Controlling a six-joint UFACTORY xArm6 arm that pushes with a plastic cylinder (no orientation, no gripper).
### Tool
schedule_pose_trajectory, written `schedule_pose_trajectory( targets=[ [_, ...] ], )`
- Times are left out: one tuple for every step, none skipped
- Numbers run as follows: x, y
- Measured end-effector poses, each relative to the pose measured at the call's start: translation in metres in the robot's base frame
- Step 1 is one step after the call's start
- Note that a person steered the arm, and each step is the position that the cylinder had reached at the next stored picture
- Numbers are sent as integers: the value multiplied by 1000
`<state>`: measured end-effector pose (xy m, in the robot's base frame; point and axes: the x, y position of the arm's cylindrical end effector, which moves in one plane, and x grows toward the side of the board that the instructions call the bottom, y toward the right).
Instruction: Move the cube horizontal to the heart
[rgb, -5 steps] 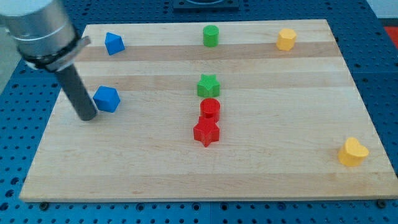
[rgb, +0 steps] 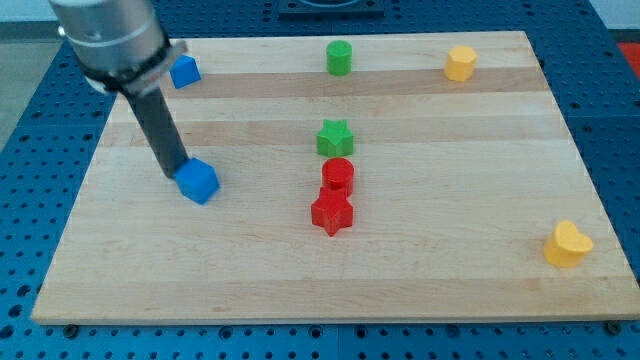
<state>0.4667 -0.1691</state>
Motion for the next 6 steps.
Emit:
schedule_pose_trajectory(
  targets=[
    [47, 59],
    [49, 72],
    [48, 72],
    [64, 82],
    [69, 86],
    [68, 86]
  ],
)
